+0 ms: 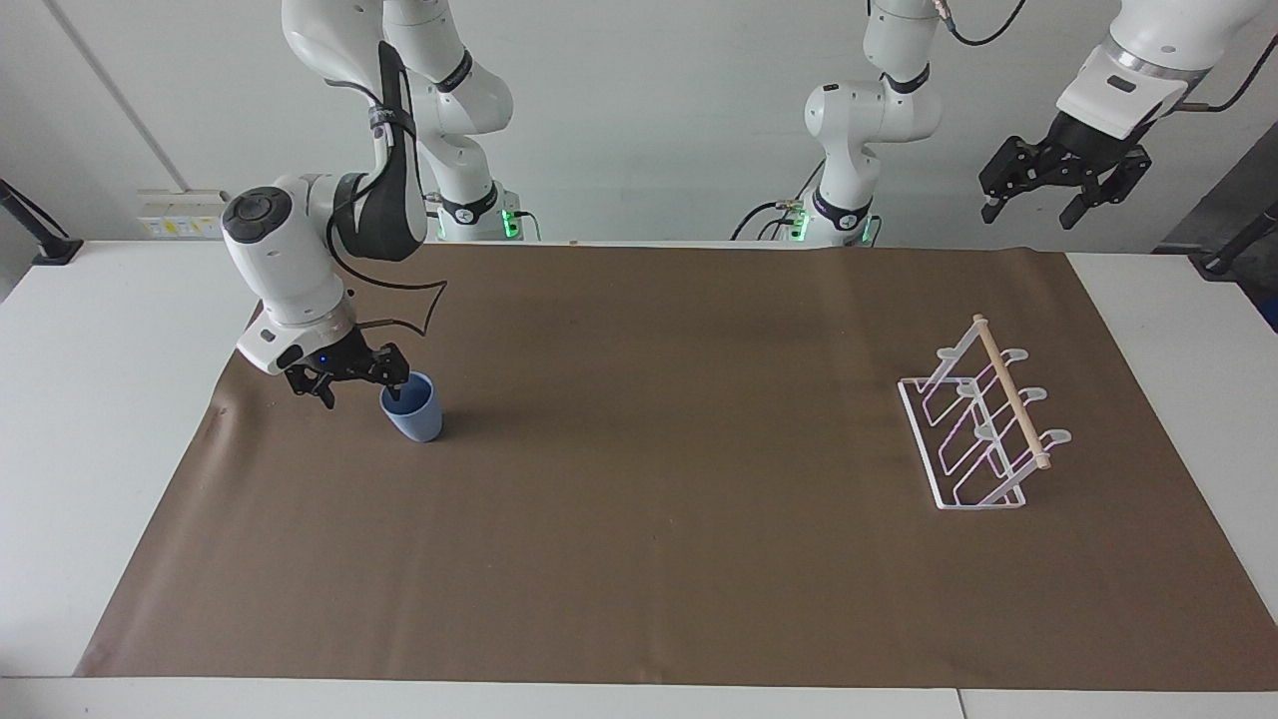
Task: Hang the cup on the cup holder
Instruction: 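Reach the right gripper down to the rim of the blue cup, then grasp the blue cup rim with the right gripper and tip it over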
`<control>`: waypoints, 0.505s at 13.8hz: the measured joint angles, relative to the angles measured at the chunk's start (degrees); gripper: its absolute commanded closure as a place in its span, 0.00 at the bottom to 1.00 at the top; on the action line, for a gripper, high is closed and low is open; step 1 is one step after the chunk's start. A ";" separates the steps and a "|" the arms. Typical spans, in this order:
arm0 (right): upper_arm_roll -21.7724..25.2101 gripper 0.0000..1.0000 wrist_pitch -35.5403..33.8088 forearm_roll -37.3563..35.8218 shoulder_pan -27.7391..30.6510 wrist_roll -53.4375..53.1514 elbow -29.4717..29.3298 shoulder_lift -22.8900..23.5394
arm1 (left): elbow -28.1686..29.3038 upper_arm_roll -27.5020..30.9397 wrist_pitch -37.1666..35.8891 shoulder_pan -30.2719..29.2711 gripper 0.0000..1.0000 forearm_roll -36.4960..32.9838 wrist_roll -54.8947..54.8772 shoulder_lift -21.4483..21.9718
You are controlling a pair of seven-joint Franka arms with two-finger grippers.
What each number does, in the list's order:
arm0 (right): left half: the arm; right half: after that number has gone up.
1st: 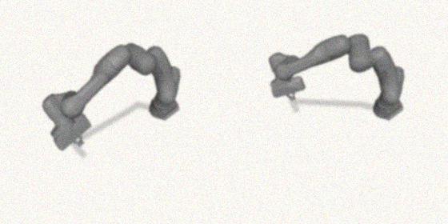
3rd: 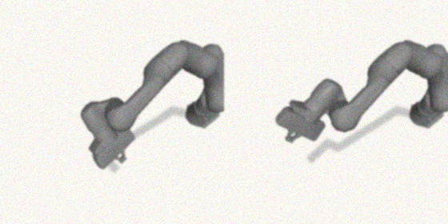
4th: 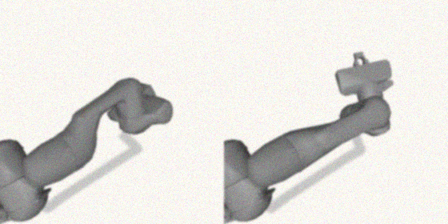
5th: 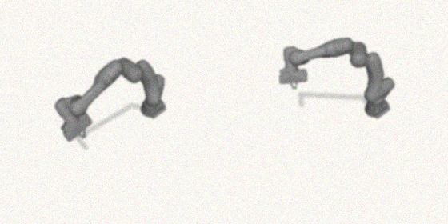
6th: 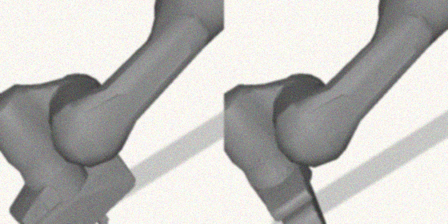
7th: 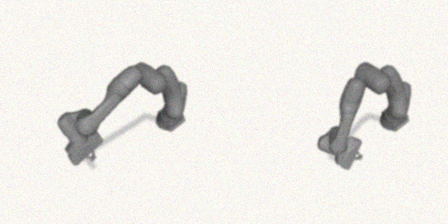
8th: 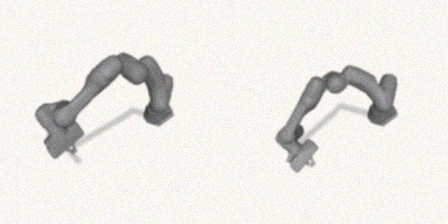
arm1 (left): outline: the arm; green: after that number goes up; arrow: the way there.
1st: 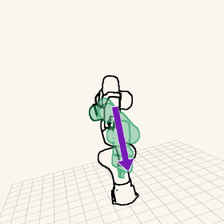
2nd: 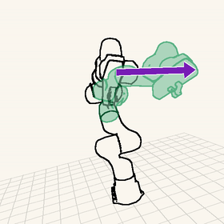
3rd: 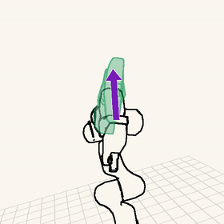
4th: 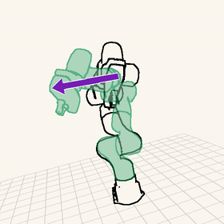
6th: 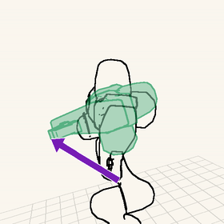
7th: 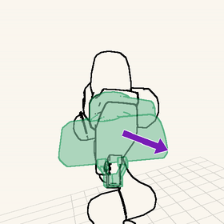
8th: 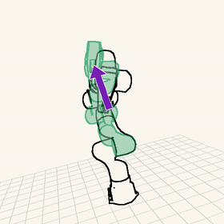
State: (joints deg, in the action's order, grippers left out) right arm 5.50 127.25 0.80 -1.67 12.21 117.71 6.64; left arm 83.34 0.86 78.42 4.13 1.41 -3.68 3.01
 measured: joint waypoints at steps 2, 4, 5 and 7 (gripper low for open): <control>0.00 0.00 0.56 0.89 -0.06 0.10 0.78 -0.01 | 0.03 0.00 0.00 0.00 0.00 0.00 0.00 0.00; 0.00 0.25 1.41 1.11 -0.09 0.46 1.65 0.00 | 0.04 0.00 0.00 0.00 0.00 0.00 0.00 0.00; 0.00 0.37 1.56 1.12 -0.12 0.51 1.93 0.00 | 0.05 0.00 0.00 0.00 0.00 0.00 0.00 0.00; 0.00 0.74 1.89 1.12 -0.14 0.63 2.28 0.00 | 0.05 0.07 0.00 -0.07 0.00 0.00 0.00 0.00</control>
State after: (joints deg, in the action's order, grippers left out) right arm 5.50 129.15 1.92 -1.81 12.84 120.00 6.63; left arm 83.39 0.93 78.42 4.07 1.41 -3.68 3.02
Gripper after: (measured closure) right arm 0.344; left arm 0.000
